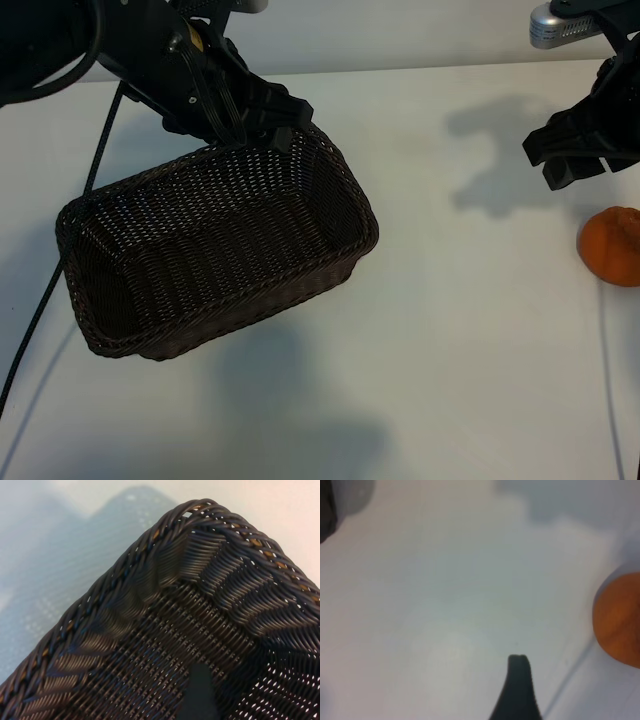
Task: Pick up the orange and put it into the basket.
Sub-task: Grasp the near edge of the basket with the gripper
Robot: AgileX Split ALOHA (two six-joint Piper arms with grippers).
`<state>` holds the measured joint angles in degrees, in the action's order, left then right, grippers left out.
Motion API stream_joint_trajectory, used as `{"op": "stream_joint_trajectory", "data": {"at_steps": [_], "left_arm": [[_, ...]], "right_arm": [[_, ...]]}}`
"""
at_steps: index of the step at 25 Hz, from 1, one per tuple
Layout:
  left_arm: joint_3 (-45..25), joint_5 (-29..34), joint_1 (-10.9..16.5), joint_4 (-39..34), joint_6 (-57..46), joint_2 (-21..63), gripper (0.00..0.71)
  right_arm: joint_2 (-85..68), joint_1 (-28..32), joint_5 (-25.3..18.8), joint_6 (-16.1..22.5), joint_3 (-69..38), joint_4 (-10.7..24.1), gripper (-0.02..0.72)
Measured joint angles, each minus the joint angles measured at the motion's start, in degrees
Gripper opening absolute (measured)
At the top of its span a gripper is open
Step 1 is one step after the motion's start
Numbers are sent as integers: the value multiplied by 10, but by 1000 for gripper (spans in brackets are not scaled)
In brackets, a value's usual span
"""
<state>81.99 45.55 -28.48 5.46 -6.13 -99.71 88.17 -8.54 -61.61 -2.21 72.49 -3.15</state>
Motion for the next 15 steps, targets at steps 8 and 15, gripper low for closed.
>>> {"op": "stream_joint_trajectory", "data": {"at_steps": [8,15], "left_arm": [[0,-25,0,-3,-1,0,588],[0,29,0,-82,-57,13,588]], "right_arm": [[0,0,0,0,0,0,558],[0,0,0,0,0,0,558]]}}
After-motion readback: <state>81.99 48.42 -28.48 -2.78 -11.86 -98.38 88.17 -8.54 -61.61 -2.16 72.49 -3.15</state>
